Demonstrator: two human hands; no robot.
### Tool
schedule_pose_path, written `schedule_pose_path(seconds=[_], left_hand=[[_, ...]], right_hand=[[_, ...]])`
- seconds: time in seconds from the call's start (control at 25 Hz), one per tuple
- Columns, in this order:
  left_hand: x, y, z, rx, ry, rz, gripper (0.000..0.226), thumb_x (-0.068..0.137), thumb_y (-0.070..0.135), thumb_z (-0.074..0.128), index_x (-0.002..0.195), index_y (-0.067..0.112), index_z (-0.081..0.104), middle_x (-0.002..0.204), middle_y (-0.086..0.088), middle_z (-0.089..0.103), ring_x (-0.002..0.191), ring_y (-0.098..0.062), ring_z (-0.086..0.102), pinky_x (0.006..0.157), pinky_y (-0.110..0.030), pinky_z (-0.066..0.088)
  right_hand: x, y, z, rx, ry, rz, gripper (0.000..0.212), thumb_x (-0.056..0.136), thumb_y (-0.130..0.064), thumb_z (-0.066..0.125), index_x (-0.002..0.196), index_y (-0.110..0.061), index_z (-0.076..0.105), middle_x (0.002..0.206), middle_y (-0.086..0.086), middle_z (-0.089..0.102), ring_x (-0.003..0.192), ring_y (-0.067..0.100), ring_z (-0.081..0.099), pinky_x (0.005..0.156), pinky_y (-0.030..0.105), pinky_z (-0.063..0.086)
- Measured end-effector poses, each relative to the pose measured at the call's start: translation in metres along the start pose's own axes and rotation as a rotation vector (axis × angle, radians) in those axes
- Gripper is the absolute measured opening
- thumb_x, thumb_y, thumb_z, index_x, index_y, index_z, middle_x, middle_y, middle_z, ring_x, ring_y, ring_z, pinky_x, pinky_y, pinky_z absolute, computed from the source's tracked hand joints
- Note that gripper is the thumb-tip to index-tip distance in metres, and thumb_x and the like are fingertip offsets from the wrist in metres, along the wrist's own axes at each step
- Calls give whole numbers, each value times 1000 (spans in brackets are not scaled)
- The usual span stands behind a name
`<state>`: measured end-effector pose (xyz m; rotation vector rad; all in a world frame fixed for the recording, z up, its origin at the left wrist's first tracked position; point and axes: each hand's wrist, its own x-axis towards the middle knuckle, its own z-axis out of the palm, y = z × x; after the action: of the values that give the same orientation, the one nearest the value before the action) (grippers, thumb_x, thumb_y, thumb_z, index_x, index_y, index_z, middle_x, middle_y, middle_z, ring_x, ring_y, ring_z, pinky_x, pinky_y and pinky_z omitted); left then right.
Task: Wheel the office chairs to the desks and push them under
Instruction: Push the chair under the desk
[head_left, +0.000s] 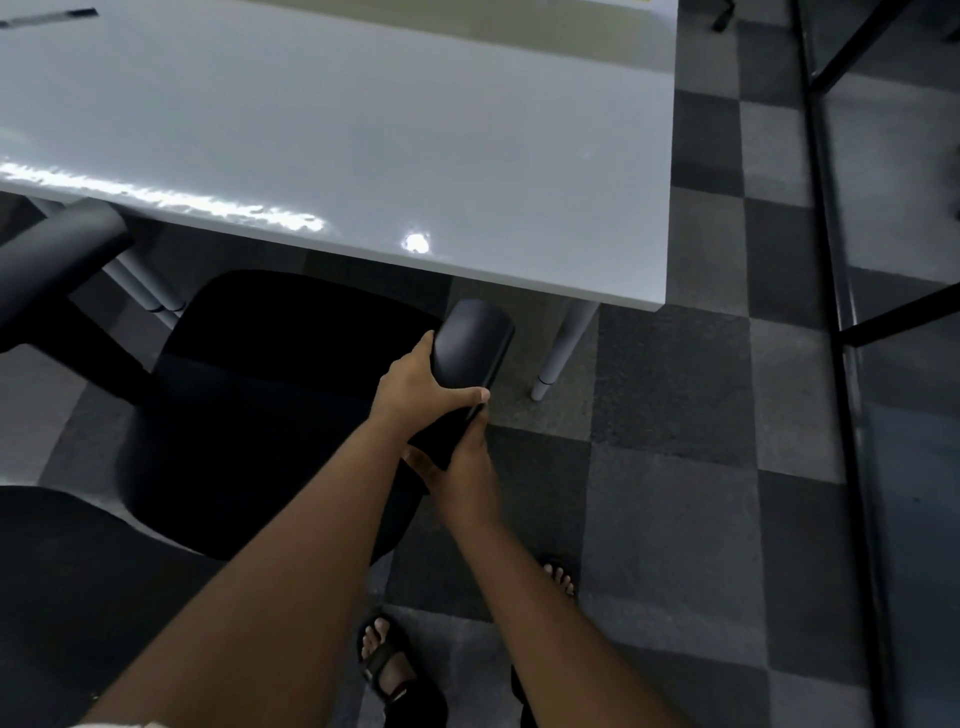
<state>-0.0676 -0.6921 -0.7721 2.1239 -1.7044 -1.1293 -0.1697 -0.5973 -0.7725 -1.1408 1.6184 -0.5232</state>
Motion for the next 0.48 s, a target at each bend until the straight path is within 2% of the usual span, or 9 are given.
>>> schedule_pose_path(seconds=[0.12, 0.2, 0.28, 0.32, 0.36, 0.4, 0.48], left_hand=[[-4, 5, 4, -14, 72, -33, 113, 69, 64, 82, 157, 21, 27, 142, -4, 53, 126, -28, 55, 102, -45, 50], [-10, 3, 4, -86, 84, -9, 106, 71, 61, 83, 155, 23, 31, 133, 8, 55, 117, -16, 57, 96, -35, 51], [-18, -7, 4, -289, 80, -16, 85, 74, 62, 80, 144, 26, 47, 115, 25, 56, 101, 1, 58, 84, -19, 47], [-24, -15, 6, -455, 84, -73, 73, 77, 67, 75, 133, 24, 59, 107, 25, 61, 98, 1, 62, 80, -17, 47], [-31, -24, 10, -621, 108, -159, 68, 79, 74, 67, 120, 19, 68, 99, 18, 68, 96, -7, 66, 79, -22, 48], [-37, -33, 16, -765, 155, -254, 72, 82, 78, 59, 107, 11, 71, 93, 8, 71, 94, -15, 68, 80, -29, 50], [-50, -49, 35, -1084, 225, -507, 72, 89, 75, 50, 104, 10, 74, 96, -3, 76, 96, -25, 71, 87, -41, 54]], right_hand=[[7, 0, -9, -9, -84, 13, 120, 85, -51, 76, 159, -35, -17, 154, 2, 46, 134, 27, 52, 102, 50, 50], [8, 3, -14, -8, -130, 0, 118, 84, -54, 75, 159, -36, -15, 155, 0, 46, 135, 25, 52, 103, 50, 50], [8, 10, -22, -12, -172, -30, 108, 85, -54, 74, 161, -33, 0, 155, -3, 45, 138, 19, 48, 106, 47, 48], [11, 16, -29, -19, -190, -44, 94, 88, -52, 73, 161, -29, 16, 152, -4, 47, 138, 17, 47, 108, 42, 46], [14, 21, -37, -11, -191, -52, 76, 92, -48, 70, 155, -27, 34, 146, -4, 50, 137, 17, 48, 109, 37, 44], [18, 24, -46, 29, -166, -38, 61, 96, -44, 67, 149, -24, 45, 142, -5, 52, 137, 17, 48, 110, 33, 42], [27, 21, -59, 157, -99, 34, 52, 101, -40, 60, 146, -17, 51, 142, -3, 55, 137, 16, 48, 113, 32, 39]])
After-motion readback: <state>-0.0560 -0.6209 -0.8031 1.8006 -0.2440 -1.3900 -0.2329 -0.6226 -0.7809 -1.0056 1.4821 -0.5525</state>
